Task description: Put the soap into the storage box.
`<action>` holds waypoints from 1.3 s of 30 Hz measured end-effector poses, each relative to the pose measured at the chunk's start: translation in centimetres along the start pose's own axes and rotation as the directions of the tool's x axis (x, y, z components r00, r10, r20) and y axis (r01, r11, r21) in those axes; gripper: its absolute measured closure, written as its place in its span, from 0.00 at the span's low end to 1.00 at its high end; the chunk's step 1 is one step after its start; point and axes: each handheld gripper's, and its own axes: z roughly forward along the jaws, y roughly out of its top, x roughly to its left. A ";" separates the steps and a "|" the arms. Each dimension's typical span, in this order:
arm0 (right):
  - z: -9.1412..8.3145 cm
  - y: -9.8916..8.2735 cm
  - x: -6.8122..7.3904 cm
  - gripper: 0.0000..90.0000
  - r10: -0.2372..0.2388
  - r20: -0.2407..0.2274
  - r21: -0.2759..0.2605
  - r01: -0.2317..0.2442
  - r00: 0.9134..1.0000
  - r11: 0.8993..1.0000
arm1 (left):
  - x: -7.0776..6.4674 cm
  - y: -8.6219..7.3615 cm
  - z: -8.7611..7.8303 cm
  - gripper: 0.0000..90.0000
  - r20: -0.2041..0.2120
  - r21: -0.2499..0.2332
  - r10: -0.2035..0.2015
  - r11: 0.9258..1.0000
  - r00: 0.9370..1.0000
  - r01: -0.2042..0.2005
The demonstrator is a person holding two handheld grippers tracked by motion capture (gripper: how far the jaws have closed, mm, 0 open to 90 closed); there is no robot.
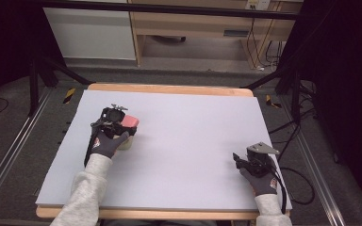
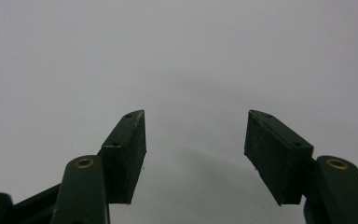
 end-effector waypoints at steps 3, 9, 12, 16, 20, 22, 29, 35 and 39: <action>-0.1 0.1 0.0 0.42 0.001 -0.005 -0.006 -0.001 1.000 1.000 | 0.5 -0.2 0.3 0.41 -0.007 0.006 -0.013 1.000 1.000 0.013; 0.0 0.1 0.1 0.42 -0.004 -0.004 -0.005 0.004 1.000 1.000 | 1.2 -0.5 0.7 0.41 -0.024 0.016 -0.031 0.999 0.999 0.031; 0.0 0.1 0.1 0.42 -0.004 -0.003 -0.004 0.004 1.000 1.000 | 1.6 -0.5 0.8 0.41 -0.031 0.015 -0.042 0.999 0.999 0.042; 0.1 0.1 0.1 0.42 -0.005 -0.003 -0.002 0.005 1.000 1.000 | 1.7 -0.5 1.3 0.41 -0.039 0.017 -0.047 0.999 0.998 0.048; 0.1 0.1 0.2 0.42 -0.008 -0.003 -0.003 0.008 1.000 1.000 | 1.8 -0.5 1.9 0.41 -0.046 0.022 -0.056 0.998 0.997 0.057; 0.1 0.1 0.2 0.42 -0.009 -0.002 -0.002 0.009 1.000 1.000 | 1.9 -0.6 2.1 0.41 -0.051 0.030 -0.059 0.998 0.997 0.061; 0.1 0.1 0.2 0.42 -0.011 -0.003 -0.001 0.011 1.000 1.000 | 2.4 -1.0 2.5 0.41 -0.055 0.039 -0.073 0.996 0.996 0.076; 0.1 0.1 0.2 0.42 -0.011 -0.004 0.003 0.011 1.000 1.000 | 2.4 -1.4 2.8 0.41 -0.057 0.043 -0.075 0.996 0.996 0.077; 0.2 0.1 0.2 0.42 -0.015 -0.001 0.005 0.015 1.000 1.000 | 2.4 -1.6 3.0 0.41 -0.058 0.047 -0.077 0.996 0.995 0.080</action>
